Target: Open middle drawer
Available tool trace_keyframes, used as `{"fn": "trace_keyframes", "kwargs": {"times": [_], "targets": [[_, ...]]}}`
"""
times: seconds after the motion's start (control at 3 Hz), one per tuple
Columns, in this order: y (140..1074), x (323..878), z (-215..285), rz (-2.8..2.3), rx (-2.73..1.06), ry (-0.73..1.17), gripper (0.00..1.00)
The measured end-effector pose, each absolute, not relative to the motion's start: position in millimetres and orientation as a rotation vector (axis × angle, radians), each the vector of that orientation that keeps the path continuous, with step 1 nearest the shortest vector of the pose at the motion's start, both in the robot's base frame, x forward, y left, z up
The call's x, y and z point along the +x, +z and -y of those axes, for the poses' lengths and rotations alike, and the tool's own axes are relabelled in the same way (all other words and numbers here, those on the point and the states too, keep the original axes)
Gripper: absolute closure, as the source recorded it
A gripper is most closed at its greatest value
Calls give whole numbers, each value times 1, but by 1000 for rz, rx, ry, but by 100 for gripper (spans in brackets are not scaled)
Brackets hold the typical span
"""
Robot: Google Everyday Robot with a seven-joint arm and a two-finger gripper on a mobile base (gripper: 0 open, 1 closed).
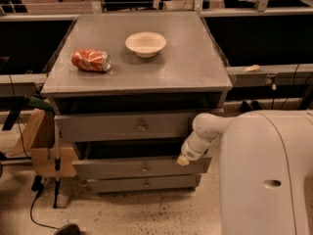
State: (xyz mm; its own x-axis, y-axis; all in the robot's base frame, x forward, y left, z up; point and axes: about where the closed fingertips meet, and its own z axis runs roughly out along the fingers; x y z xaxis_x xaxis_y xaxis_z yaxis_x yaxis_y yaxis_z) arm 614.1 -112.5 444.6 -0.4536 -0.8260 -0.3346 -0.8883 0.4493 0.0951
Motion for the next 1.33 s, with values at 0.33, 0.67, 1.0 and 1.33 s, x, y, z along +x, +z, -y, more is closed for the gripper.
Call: {"fn": "trace_keyframes", "kwargs": {"times": [0.33,0.67,1.0,1.33], "targets": [[445,617,113,-2461,-1486,377,58],[445,616,112,-2460,-1495,377,35],[445,618,112,-2460,-1495,377,11],[443,615,110,-2451,-1504,365,0]]}}
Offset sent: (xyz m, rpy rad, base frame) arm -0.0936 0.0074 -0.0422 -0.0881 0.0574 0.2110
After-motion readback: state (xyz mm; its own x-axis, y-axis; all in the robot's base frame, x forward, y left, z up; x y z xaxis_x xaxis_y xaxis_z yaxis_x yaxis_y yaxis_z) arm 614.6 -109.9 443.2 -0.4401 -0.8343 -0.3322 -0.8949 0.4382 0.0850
